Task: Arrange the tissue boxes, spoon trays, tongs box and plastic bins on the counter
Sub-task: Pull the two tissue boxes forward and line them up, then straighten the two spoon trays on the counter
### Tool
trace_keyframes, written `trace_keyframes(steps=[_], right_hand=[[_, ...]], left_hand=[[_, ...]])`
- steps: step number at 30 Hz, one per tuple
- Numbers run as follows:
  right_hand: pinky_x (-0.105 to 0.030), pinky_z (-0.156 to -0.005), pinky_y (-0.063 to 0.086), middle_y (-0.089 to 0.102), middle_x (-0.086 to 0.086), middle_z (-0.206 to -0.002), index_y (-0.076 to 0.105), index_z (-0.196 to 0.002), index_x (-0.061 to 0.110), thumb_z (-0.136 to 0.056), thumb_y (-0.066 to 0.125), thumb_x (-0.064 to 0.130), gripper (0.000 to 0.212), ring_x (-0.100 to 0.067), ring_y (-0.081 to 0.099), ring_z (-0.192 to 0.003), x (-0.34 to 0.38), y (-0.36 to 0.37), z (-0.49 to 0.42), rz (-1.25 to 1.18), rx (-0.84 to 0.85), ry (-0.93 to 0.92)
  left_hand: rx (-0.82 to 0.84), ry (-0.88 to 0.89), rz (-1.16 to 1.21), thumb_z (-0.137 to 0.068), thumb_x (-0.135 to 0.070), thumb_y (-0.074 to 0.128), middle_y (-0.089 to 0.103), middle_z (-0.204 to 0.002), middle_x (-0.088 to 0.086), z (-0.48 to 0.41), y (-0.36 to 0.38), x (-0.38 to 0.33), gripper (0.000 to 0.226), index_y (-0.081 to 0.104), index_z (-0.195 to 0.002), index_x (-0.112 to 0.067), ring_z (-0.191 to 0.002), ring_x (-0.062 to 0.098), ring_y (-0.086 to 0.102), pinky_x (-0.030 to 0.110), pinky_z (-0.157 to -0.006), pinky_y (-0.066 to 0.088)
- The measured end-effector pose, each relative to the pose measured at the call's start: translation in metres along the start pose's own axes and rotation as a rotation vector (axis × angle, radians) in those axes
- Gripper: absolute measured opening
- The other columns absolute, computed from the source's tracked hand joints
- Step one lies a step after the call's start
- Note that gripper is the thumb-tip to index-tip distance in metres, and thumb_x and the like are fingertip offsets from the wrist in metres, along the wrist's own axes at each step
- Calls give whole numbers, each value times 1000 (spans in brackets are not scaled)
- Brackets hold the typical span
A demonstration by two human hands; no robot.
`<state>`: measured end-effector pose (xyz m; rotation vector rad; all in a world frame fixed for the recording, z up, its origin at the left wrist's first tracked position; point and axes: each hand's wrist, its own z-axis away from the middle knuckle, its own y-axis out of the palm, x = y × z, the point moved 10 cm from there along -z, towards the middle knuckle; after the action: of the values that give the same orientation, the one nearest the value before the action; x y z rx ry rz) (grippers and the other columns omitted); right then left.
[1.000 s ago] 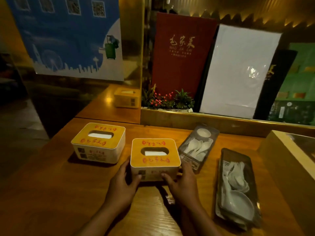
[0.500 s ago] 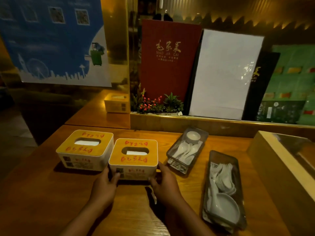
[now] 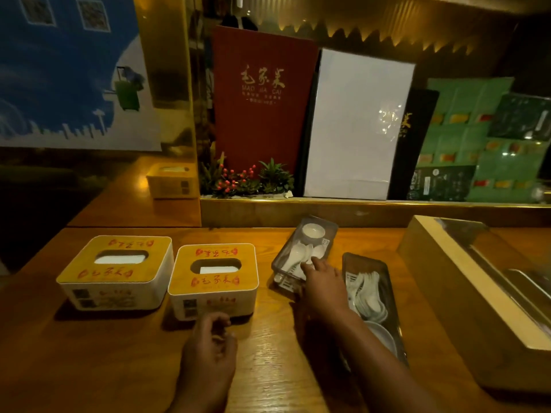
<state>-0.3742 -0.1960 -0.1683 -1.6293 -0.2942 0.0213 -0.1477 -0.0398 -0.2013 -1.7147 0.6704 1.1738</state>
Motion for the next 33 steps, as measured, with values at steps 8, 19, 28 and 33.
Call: trace_keyframes(steps=[8, 19, 28, 33], right_hand=[[-39, -87, 48, 60, -2, -120, 60, -107, 21, -65, 81, 37, 50, -28, 56, -109, 4, -15, 47, -88, -42, -176], [-39, -89, 50, 62, -5, -123, 59, -119, 16, -78, 75, 24, 44, -27, 59, -110, 0, -25, 67, -157, 40, -296], [-39, -100, 46, 45, -7, -146, 50, -133, 19, -81, 75, 31, 59, -32, 49, -127, -16, -23, 57, -196, 124, -334], [-47, -120, 17, 20, -3, -162, 31, -149, 32, -66, 60, 83, 102, -27, 15, -148, -78, -46, 98, -128, 116, -212]], left_hand=[[357, 9, 23, -90, -28, 72, 54, -140, -9, 16, 68, -2, 63, 42, -144, -40, -124, 10, 55, 25, -96, 49], [380, 152, 14, -88, -37, 70, 22, -164, -24, 35, 116, -35, 93, 7, -154, -56, -149, 4, 26, 40, -120, 34], [183, 49, -11, -86, -26, 75, 37, -159, -17, 33, 118, -45, 89, 23, -155, -47, -141, 7, 42, 41, -112, 45], [-83, 128, -117, -88, -13, 72, 37, -140, -23, 53, 103, -72, 64, 46, -143, -33, -126, 5, 46, 29, -98, 52]])
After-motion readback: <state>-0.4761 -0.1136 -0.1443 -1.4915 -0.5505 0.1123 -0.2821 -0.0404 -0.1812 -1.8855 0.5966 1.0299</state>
